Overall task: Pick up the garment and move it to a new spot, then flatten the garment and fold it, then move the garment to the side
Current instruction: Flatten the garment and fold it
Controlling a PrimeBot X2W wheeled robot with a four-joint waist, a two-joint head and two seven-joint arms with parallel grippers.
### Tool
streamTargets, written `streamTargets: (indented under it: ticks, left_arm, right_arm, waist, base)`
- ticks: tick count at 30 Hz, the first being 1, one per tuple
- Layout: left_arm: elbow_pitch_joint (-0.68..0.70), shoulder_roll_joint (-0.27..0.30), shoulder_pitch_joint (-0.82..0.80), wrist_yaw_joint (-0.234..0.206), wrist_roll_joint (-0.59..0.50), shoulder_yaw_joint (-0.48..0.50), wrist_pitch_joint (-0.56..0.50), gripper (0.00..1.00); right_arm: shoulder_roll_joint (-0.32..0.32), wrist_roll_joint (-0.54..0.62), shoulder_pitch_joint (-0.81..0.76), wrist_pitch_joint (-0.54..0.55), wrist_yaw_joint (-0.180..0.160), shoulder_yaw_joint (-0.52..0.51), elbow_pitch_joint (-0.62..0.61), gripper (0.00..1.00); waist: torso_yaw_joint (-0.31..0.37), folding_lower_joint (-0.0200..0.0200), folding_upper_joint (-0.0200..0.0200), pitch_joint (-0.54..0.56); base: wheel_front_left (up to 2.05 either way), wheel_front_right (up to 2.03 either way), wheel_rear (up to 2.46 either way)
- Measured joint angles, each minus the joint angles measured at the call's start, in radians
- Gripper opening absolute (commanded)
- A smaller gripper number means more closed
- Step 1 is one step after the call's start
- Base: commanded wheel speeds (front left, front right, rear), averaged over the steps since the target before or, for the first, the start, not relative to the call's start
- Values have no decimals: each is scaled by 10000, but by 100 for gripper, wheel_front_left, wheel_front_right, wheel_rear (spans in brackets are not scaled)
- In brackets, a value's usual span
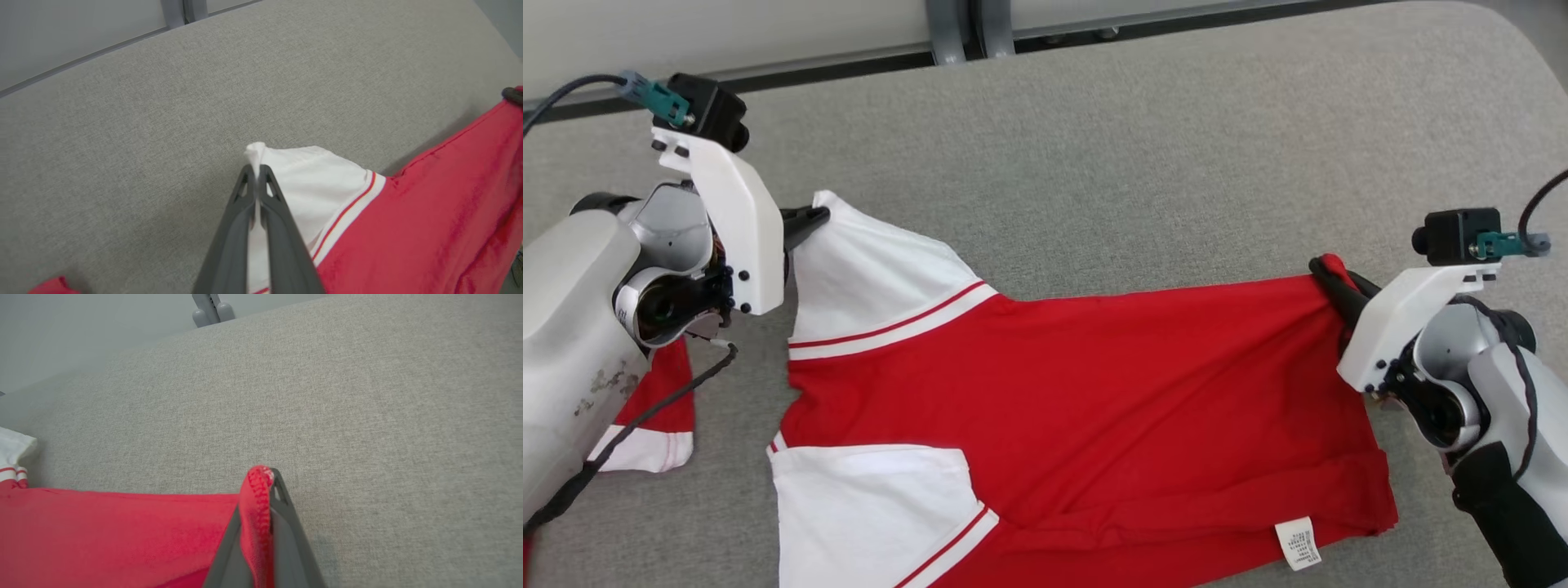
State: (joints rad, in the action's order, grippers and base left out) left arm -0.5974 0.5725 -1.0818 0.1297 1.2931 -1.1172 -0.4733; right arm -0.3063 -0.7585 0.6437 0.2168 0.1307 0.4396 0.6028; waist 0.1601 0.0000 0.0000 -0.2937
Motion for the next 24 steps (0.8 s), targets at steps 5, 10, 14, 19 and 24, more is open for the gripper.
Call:
streamTargets:
  ticks: [5, 10, 14, 19, 24]
  left_arm:
    - [428, 295, 305, 0, 221, -148, 115, 0]
    - [1062, 497, 736, 0, 502, -382, 52, 0]
    - [1944, 846, 974, 0, 980, -593, -579, 0]
    - [3101, 1346, 1234, 0, 1845, -723, -1601, 0]
    - [4169, 1710, 1543, -203, 2481, -876, -2462, 0]
  right_arm:
    - [-222, -173, -394, -299, 0, -52, 435, 0]
    - [-295, -439, -729, -711, 0, 15, 614, 0]
    - [-477, -604, -879, -871, 0, 153, 642, 0]
    - [-679, -788, -1065, -911, 0, 314, 673, 0]
    - [-746, -976, -1159, -911, 0, 508, 709, 0]
  waist:
    - [-356, 0, 0, 689]
    - [-667, 0, 1, 1319]
    - [-902, 0, 0, 1683]
    - [-1117, 0, 0, 2005]
    - [-1212, 0, 0, 2156]
  base:
    - [0, 0, 0]
    - [0, 0, 0]
    - [0, 0, 0]
    - [0, 0, 0]
    - [0, 0, 0]
